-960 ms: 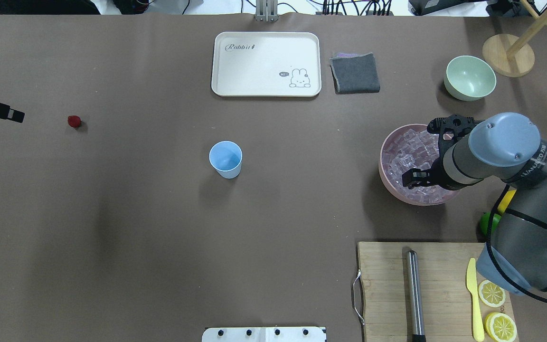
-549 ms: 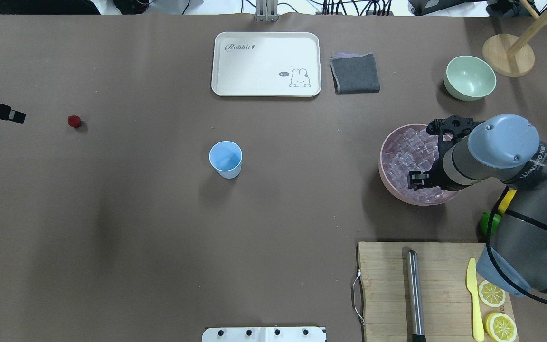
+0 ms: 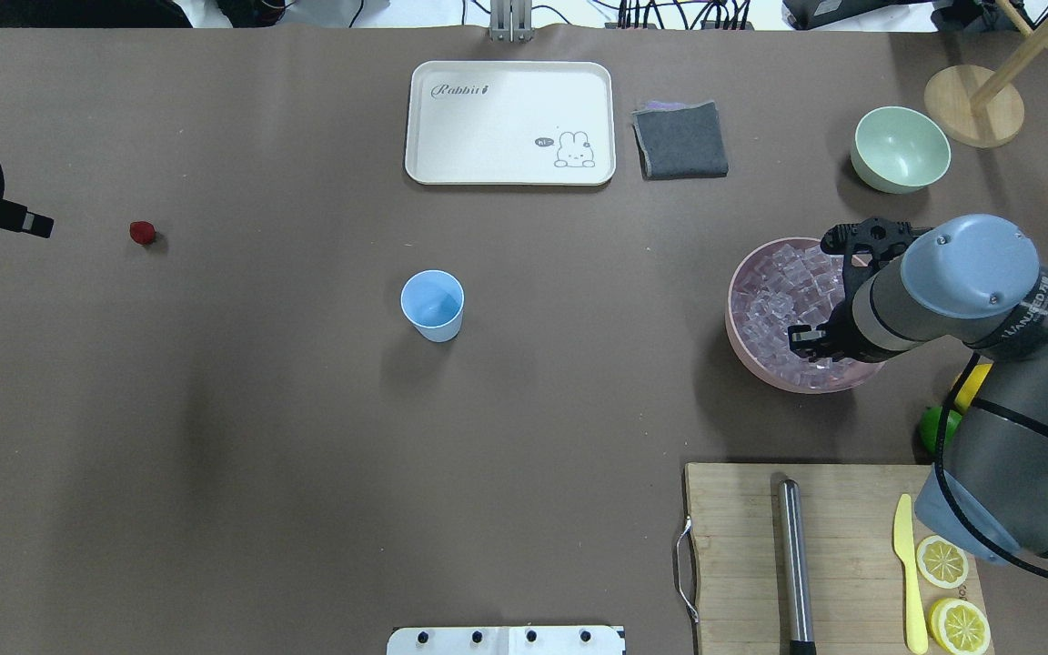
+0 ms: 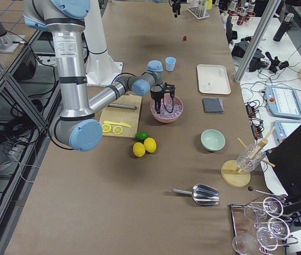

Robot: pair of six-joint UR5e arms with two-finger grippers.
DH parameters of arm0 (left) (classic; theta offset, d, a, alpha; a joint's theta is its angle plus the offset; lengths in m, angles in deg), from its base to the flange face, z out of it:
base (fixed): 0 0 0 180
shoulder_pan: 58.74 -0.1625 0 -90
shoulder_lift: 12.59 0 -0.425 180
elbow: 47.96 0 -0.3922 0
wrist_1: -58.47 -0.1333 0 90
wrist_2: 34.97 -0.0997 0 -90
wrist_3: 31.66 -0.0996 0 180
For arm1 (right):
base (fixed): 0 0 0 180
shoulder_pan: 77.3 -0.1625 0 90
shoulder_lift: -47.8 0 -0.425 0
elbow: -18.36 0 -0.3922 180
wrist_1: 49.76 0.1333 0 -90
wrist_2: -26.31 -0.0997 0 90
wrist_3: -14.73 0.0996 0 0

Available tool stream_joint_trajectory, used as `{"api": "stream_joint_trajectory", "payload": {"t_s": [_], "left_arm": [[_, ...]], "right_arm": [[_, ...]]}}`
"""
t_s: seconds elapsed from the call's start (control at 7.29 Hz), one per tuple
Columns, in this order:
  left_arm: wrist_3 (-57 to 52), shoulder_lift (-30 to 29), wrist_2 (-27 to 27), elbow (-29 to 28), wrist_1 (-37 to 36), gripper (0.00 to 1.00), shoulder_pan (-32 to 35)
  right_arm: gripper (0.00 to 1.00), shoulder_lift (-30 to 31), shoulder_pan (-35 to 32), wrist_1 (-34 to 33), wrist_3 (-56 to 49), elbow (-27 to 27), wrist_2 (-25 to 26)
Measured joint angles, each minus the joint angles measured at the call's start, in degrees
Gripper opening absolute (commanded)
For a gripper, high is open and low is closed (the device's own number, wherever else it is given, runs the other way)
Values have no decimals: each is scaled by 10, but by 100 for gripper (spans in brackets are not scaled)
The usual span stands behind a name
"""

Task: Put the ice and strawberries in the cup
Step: 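Close the right gripper on an ice cube and lift it, then carry the ice cube with the right gripper over the light-blue cup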

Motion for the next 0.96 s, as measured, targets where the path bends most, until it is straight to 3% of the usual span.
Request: {"api": "stream_joint_trajectory", "payload": {"t_s": [0.27,0.55,0.96], "left_arm": [[0,0,0,0,1,99,-1],[0,0,0,0,1,99,-1],[0,0,0,-2,1,99,-5]], "right_arm": [[0,-1,-12,-3,0,-6,-7],[0,-18,-28,-47,1,-34,-33],[0,-111,-34,-75,52,-52,-46]]}}
